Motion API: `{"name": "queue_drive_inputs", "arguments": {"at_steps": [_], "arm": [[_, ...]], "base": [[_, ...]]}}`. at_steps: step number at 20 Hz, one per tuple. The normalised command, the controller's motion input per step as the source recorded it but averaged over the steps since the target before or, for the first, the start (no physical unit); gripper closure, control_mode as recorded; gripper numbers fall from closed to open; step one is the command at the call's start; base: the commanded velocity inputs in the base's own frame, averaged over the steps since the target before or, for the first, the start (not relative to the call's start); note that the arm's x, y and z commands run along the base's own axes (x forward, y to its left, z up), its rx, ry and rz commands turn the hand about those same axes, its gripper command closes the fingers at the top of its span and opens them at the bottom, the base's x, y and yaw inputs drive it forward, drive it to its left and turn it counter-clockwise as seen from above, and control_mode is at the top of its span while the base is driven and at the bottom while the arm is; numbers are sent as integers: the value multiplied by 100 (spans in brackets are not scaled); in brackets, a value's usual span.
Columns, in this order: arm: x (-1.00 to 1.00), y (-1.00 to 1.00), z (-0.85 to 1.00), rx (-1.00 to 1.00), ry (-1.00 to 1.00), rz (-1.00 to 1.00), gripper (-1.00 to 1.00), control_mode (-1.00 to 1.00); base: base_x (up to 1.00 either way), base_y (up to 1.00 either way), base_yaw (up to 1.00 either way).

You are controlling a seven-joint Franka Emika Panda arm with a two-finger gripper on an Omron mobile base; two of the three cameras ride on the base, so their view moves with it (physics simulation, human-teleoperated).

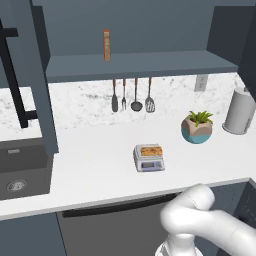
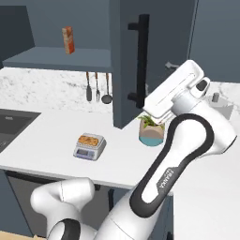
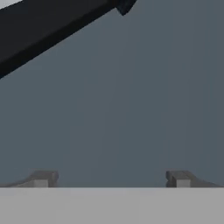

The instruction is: Pick the bar and place it on the digital scale for weighing, and close the cabinet.

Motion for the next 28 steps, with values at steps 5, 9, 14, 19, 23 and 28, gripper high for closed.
{"name": "queue_drive_inputs", "arguments": {"at_steps": [5,9,14,19,23,28], "arm": [[47,100,0,24,-3,19,-100,-100],[59,100,6,20,-8,13,-100,-100],[78,95,4,5,-11,0,-100,-100],[100,59,0,0,5,0,-100,-100],[89,20,0,0,18,0,-100,-100],[68,2,0,0,14,0,-100,-100]], "base": [[0,0,0],[0,0,0],[0,0,0],[0,0,0],[0,0,0],[0,0,0]]}}
